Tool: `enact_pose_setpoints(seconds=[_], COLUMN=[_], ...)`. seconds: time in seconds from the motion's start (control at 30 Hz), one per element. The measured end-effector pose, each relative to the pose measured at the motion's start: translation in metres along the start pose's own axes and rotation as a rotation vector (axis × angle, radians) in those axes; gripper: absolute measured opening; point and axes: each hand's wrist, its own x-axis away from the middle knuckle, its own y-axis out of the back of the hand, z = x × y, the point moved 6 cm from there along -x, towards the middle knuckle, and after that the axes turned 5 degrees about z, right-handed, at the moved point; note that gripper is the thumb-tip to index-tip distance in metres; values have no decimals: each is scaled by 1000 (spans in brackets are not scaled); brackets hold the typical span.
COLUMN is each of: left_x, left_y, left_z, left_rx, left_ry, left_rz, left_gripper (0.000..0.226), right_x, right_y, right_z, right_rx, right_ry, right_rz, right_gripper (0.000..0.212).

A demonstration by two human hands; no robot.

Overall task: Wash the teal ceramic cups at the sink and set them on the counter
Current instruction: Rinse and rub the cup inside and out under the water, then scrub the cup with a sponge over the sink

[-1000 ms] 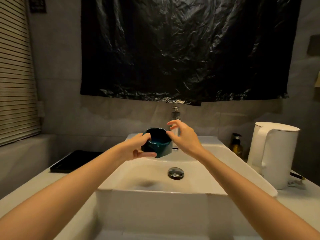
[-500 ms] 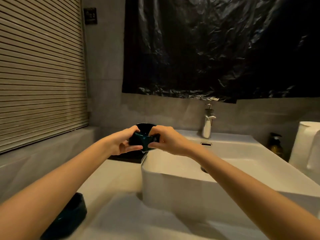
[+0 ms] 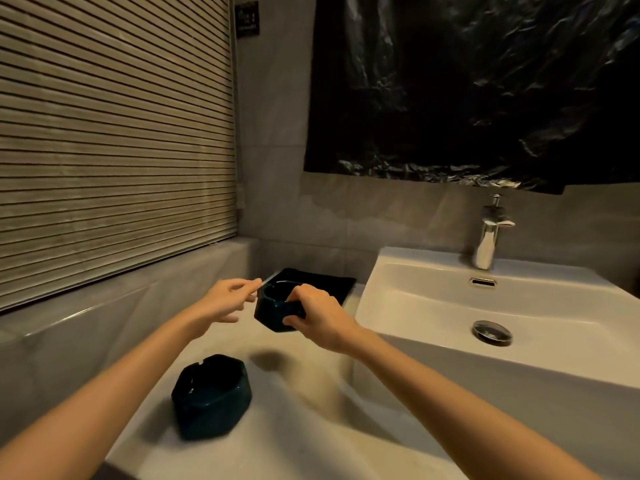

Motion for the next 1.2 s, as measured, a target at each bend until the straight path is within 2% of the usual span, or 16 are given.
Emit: enact_pose_setpoints(seconds=[0.1, 0.27, 0.53, 0.73, 0.8, 0.9, 1.0, 1.07, 1.13, 1.2], left_x=[2, 0, -5, 5, 12, 22, 39, 50, 60, 68], left_y=[-1, -12, -17, -14, -9, 6, 19, 25, 28, 30], left_z=[17, 38, 55, 56, 57, 64, 76, 86, 96, 106], left_rx=[-5, -109, -188, -263, -298, -321, -258, -205, -201, -196], left_ry=[24, 66, 86, 10, -31, -84, -50, 5, 73, 139], left_rz=[87, 192, 214, 234, 215, 90, -27, -55, -26, 6], left_gripper=[25, 31, 34, 35, 35, 33, 34, 41, 48, 51], right_x=[2, 6, 6, 6, 9, 17, 23, 19, 14, 14], right_y=[-27, -61, -82, -87, -85, -78, -70, -77, -94, -108], right_z=[-7, -17, -17, -15, -14, -2, 22, 31, 37, 43], right_rx=[-18, -75, -80, -49, -13, 72, 4, -79, -143, -181], right_ry=[-9, -63, -55, -60, -65, -24, -34, -161, -291, -385], right_rz=[32, 71, 106, 132, 136, 73, 13, 129, 363, 566], right_gripper=[23, 23, 25, 26, 27, 31, 27, 35, 47, 47])
